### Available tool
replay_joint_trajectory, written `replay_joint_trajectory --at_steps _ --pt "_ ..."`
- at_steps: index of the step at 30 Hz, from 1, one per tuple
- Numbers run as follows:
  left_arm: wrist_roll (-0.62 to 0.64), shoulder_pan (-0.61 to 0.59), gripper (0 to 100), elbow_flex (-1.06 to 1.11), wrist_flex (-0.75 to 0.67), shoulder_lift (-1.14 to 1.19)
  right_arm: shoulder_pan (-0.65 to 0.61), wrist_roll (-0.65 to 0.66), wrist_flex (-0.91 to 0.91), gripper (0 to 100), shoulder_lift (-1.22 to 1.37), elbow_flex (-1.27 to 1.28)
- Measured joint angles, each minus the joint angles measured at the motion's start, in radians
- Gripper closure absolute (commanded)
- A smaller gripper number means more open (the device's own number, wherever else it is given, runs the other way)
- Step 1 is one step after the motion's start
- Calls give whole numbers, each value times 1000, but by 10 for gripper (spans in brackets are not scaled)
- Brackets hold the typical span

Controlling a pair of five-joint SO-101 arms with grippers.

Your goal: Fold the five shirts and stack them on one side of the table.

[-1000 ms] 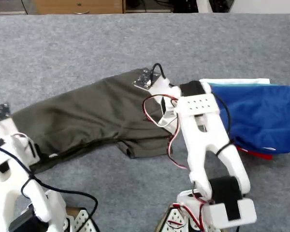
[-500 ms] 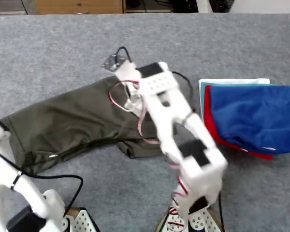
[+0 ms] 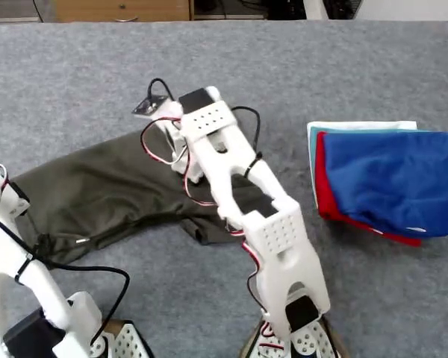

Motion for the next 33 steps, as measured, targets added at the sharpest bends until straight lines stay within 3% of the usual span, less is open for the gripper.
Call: replay_joint_trajectory --at_steps 18,23,33 --pt "-40 -106 908 0 -3 2 -32 0 86 996 -69 86" --pt "-40 -107 908 0 -8 5 -66 9 52 996 -213 293" --pt "-86 -133 908 -3 -37 5 -66 44 -184 996 -549 930"
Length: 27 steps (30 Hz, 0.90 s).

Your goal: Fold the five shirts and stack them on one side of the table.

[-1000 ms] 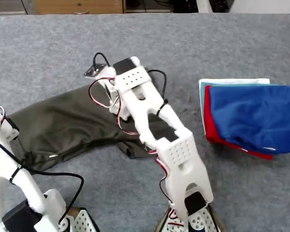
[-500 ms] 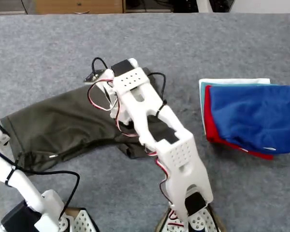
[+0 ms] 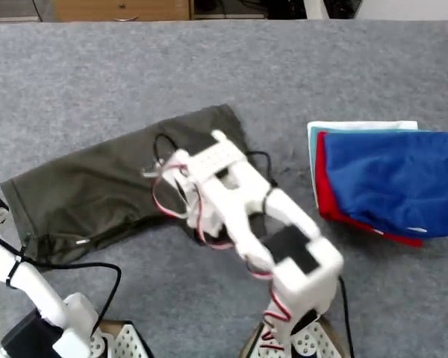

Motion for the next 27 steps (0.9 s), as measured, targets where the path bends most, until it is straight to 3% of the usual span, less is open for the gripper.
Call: replay_joint_trajectory --at_steps 9,14,20,27 --pt "0 -14 909 0 0 0 51 114 35 995 -393 23" --pt "0 -15 909 0 0 0 133 127 -101 995 -198 -32" --pt "-6 -18 911 0 48 0 153 120 -106 996 109 -222" --pt "-6 -18 911 0 64 0 153 115 -49 996 141 -341"
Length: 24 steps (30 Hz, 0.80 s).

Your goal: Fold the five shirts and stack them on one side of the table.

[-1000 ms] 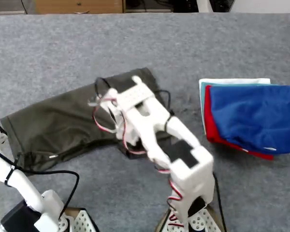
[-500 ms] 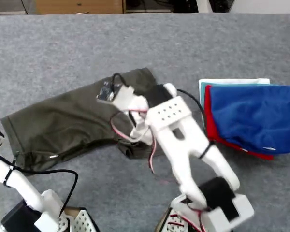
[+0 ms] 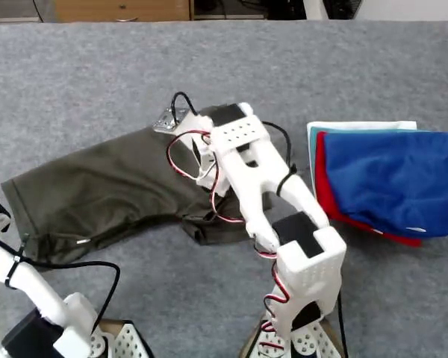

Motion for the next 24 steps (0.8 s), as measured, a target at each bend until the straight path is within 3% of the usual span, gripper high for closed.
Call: replay_joint_trajectory --at_steps 16,24 --pt "0 -52 911 -46 31 -66 -6 -40 21 996 120 -38" --pt "0 -52 911 -46 32 -101 -8 -20 18 996 -37 173"
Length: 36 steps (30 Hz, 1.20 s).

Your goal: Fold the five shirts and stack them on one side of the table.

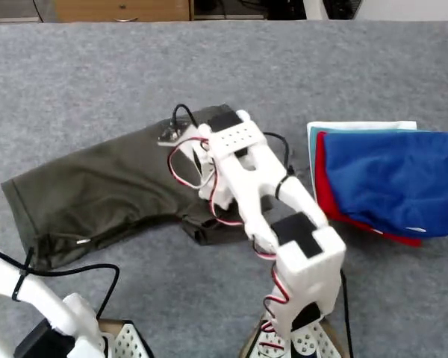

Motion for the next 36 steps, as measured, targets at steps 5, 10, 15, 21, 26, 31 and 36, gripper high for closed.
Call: replay_joint_trajectory --at_steps 5,10,15,21,26,31,36 --pt "0 0 911 0 0 0 -26 5 -54 996 -152 247" --pt "0 0 911 0 0 0 -98 5 -106 996 -354 450" --pt "0 0 911 0 0 0 -75 5 -103 995 -470 396" --pt "0 0 911 0 0 0 -69 -8 -101 996 -331 247" --pt "0 0 911 0 0 0 -184 -77 -149 996 -103 210" --pt "0 -6 911 0 2 0 -247 -103 -190 996 11 192" --pt "0 -49 911 0 5 0 -229 -104 -161 996 -20 183"
